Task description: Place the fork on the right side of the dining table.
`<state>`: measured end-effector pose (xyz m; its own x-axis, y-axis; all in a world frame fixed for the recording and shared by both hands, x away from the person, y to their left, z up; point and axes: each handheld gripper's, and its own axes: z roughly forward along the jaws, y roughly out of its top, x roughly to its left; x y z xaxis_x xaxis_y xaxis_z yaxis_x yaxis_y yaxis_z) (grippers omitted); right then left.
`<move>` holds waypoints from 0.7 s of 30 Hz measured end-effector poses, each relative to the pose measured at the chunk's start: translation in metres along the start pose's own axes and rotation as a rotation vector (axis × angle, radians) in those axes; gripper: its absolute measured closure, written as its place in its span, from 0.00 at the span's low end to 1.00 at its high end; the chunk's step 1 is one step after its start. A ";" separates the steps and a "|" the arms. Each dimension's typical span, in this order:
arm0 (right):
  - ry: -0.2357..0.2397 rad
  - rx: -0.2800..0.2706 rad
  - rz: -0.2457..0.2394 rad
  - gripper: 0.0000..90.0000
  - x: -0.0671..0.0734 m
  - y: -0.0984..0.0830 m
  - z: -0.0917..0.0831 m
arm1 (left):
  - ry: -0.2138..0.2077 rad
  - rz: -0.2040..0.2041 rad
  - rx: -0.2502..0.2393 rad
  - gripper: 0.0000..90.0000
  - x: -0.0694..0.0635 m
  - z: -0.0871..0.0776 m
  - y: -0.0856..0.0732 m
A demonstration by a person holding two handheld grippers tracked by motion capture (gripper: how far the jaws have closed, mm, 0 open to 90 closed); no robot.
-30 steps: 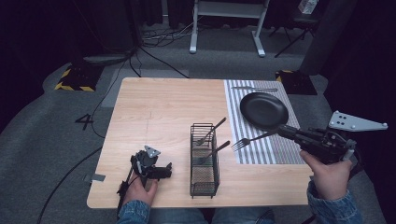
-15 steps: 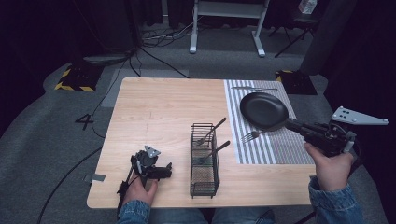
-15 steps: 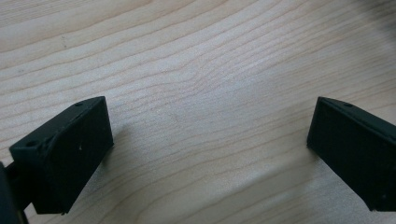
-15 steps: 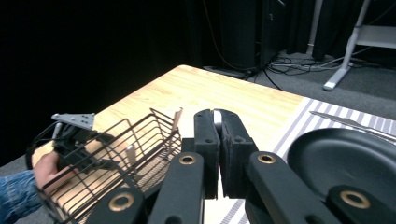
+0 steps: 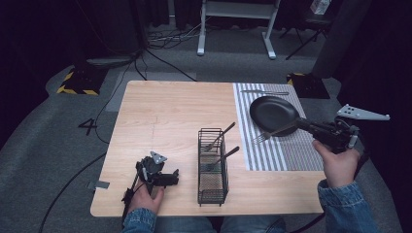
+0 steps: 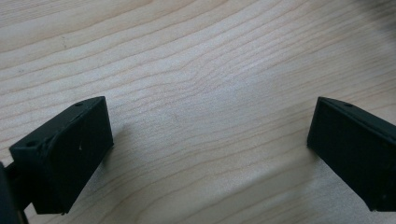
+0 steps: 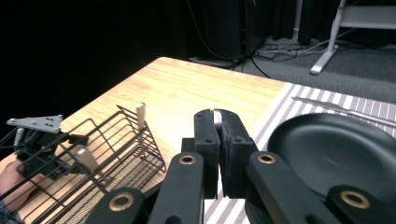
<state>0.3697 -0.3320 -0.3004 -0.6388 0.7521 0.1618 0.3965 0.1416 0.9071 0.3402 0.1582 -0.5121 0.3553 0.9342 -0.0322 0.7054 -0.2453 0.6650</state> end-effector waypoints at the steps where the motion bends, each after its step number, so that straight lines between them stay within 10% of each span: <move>1: -0.002 0.004 0.004 0.97 -0.002 -0.001 0.002 | 0.000 0.000 0.000 0.00 0.000 0.000 0.000; 21: -0.096 0.079 0.134 0.97 -0.056 -0.035 0.047 | 0.000 0.000 0.000 0.00 0.000 0.000 0.000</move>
<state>0.4227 -0.3486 -0.3591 -0.5120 0.8254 0.2379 0.5272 0.0833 0.8457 0.3402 0.1582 -0.5121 0.3550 0.9343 -0.0325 0.7057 -0.2450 0.6648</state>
